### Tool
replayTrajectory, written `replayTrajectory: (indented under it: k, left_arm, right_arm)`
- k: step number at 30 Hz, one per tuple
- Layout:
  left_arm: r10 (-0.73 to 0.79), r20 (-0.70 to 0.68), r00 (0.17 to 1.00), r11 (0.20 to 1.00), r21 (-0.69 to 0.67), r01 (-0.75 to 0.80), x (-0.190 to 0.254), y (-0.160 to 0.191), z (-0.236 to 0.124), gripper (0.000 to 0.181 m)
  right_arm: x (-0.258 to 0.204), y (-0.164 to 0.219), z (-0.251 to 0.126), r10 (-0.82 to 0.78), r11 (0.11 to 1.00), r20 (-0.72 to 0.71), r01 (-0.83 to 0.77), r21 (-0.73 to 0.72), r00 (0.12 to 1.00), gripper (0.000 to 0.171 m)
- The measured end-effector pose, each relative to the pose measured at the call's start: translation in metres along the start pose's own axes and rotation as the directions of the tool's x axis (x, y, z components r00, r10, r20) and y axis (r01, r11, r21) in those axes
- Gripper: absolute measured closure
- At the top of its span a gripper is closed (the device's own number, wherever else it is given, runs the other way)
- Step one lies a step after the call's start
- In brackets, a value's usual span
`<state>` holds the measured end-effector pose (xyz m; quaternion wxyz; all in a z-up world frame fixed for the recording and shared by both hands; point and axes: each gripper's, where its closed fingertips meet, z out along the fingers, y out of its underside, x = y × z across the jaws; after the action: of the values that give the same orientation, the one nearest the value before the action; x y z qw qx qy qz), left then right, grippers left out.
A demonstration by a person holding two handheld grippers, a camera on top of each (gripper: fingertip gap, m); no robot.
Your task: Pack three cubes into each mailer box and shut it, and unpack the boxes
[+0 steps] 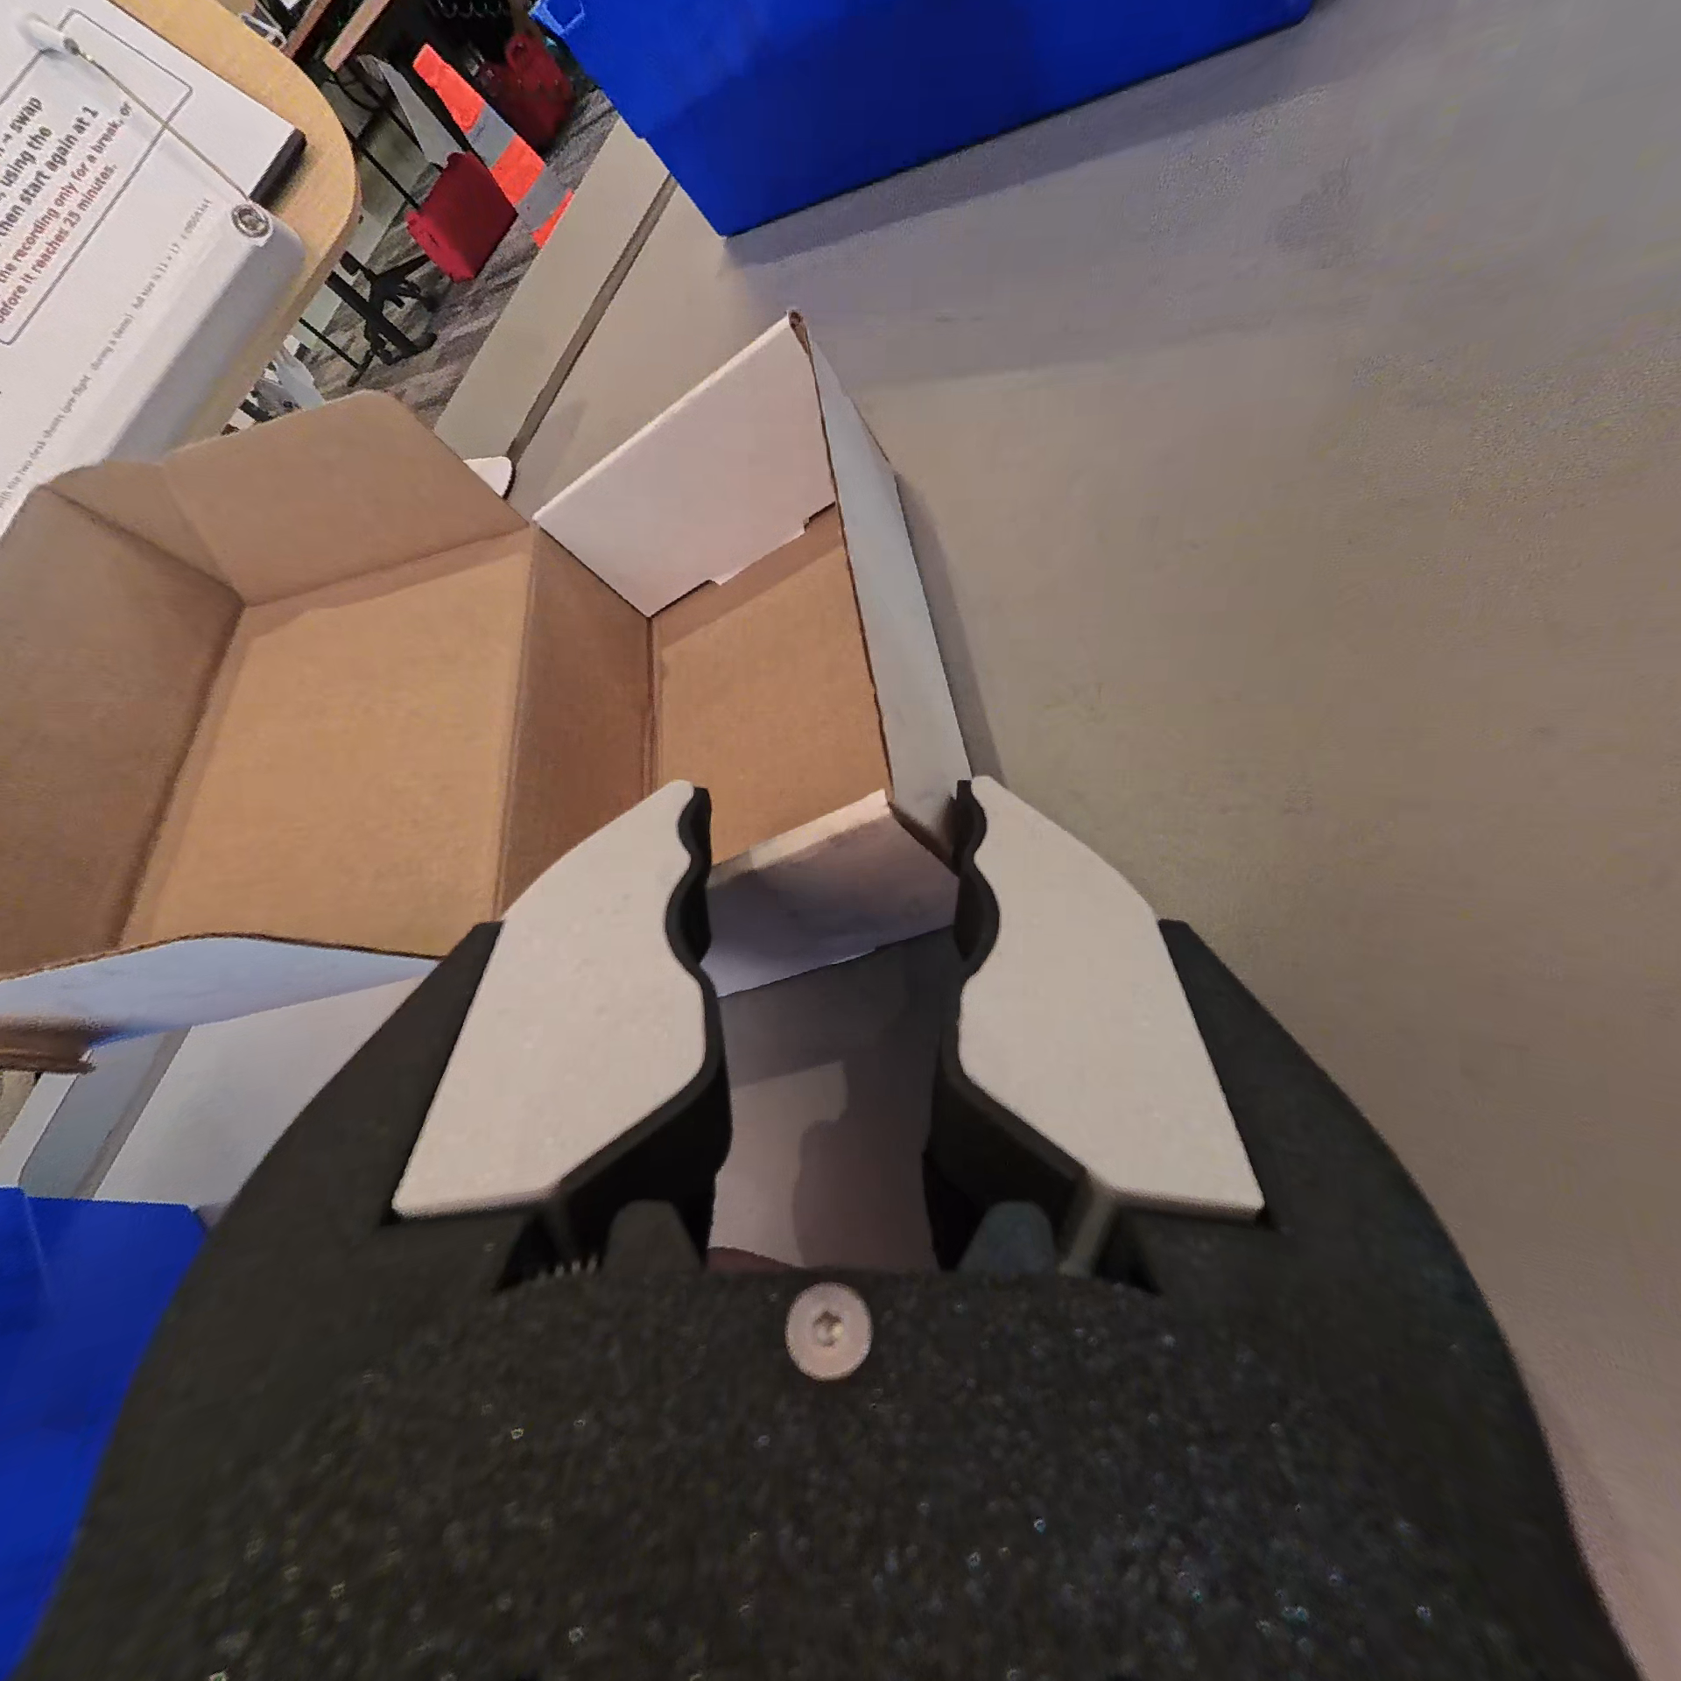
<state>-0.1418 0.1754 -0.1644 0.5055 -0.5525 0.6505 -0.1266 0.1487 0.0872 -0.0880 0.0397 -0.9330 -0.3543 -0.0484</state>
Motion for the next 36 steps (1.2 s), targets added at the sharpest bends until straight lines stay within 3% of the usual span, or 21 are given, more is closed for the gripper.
replayTrajectory:
  k: [4, 11, 14, 17, 19, 21, 23, 24, 27, 30, 34, 36]
  left_arm:
    - [0.000, 0.001, 1.000, 1.000, -0.002, 0.000, 0.000, 0.000, 0.000, 0.131]
    - [-0.024, -0.039, 0.999, 1.000, -0.007, 0.024, 0.000, 0.002, -0.004, 0.132]
    - [-0.119, -0.106, 0.987, 0.993, -0.010, 0.118, 0.001, 0.001, -0.011, 0.133]
    - [-0.259, -0.102, 0.960, 0.966, -0.029, 0.257, -0.008, 0.005, -0.025, 0.129]
    - [-0.405, -0.081, 0.911, 0.914, 0.000, 0.406, -0.023, 0.000, -0.040, 0.131]
    - [-0.555, 0.002, 0.832, 0.831, 0.040, 0.555, -0.055, -0.004, -0.052, 0.137]
    - [-0.671, 0.108, 0.734, 0.742, 0.073, 0.667, -0.093, -0.002, -0.058, 0.137]
    - [-0.709, 0.156, 0.687, 0.702, 0.070, 0.709, -0.109, 0.003, -0.058, 0.136]
    - [-0.775, 0.217, 0.593, 0.613, 0.035, 0.789, -0.138, 0.016, -0.042, 0.133]
    - [-0.828, 0.197, 0.524, 0.539, 0.026, 0.842, -0.151, 0.018, -0.028, 0.141]
    - [-0.847, 0.186, 0.498, 0.512, 0.032, 0.859, -0.156, 0.012, -0.017, 0.161]
    - [-0.859, 0.178, 0.480, 0.494, 0.041, 0.868, -0.157, 0.008, -0.011, 0.172]
  right_arm:
    - [-0.001, 0.039, 0.049, 0.033, 0.993, 0.053, -0.026, -0.119, 0.998, 0.143]
    - [0.011, 0.048, 0.098, 0.084, 0.975, 0.020, -0.078, -0.206, 0.996, 0.143]
    - [0.011, 0.050, 0.095, 0.135, 0.975, 0.015, -0.130, -0.183, 0.991, 0.135]
    - [0.010, 0.044, 0.063, 0.169, 0.978, -0.101, -0.180, -0.107, 0.980, 0.129]
    - [0.005, 0.014, 0.029, 0.169, 0.985, -0.194, -0.162, 0.053, 0.966, 0.128]
    - [-0.013, -0.050, -0.005, 0.178, 0.938, -0.192, -0.108, 0.328, 0.965, 0.128]
    - [-0.043, -0.129, -0.031, 0.157, 0.795, -0.059, -0.090, 0.600, 0.986, 0.128]
    - [-0.057, -0.162, -0.035, 0.131, 0.732, 0.035, -0.121, 0.670, 0.991, 0.127]
    - [-0.041, -0.226, -0.014, 0.217, 0.711, 0.126, -0.245, 0.659, 0.968, 0.122]
    - [-0.007, -0.269, 0.009, 0.289, 0.702, 0.129, -0.301, 0.646, 0.949, 0.130]
    - [0.002, -0.299, 0.033, 0.315, 0.716, 0.191, -0.365, 0.596, 0.930, 0.139]
    - [-0.001, -0.299, 0.042, 0.325, 0.740, 0.179, -0.368, 0.563, 0.928, 0.154]
